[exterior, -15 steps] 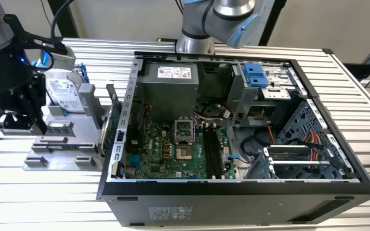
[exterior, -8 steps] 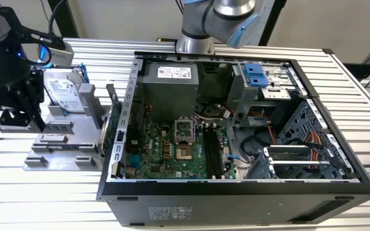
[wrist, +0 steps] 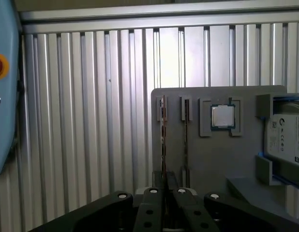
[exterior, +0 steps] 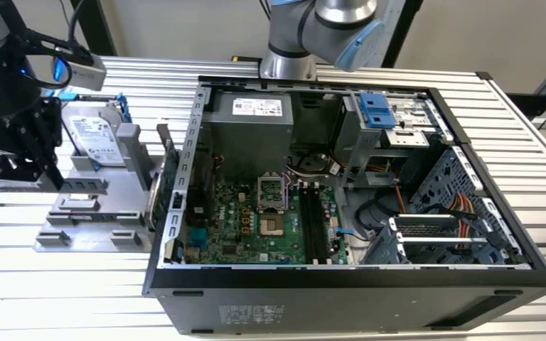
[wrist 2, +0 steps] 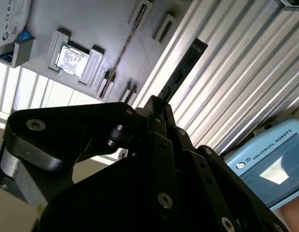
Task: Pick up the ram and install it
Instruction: 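Pick up the ram and move it above insertion slot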
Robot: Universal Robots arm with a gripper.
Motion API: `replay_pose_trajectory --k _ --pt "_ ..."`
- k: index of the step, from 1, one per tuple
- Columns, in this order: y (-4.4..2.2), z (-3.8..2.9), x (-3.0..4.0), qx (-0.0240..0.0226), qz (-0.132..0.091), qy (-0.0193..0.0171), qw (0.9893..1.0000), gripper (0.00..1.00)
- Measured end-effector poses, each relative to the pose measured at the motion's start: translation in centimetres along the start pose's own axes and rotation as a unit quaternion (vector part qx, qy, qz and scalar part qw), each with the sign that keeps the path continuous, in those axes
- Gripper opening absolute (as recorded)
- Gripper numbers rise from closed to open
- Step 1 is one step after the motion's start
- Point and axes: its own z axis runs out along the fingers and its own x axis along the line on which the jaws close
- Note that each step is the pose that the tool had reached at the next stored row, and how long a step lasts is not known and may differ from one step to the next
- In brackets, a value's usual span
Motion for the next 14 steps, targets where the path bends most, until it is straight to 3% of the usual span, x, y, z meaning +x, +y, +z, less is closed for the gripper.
replay_pose_trajectory --k 14 --pt "0.02 -1.56 0.09 0.0000 0.000 0.0001 1.0000 0.00"
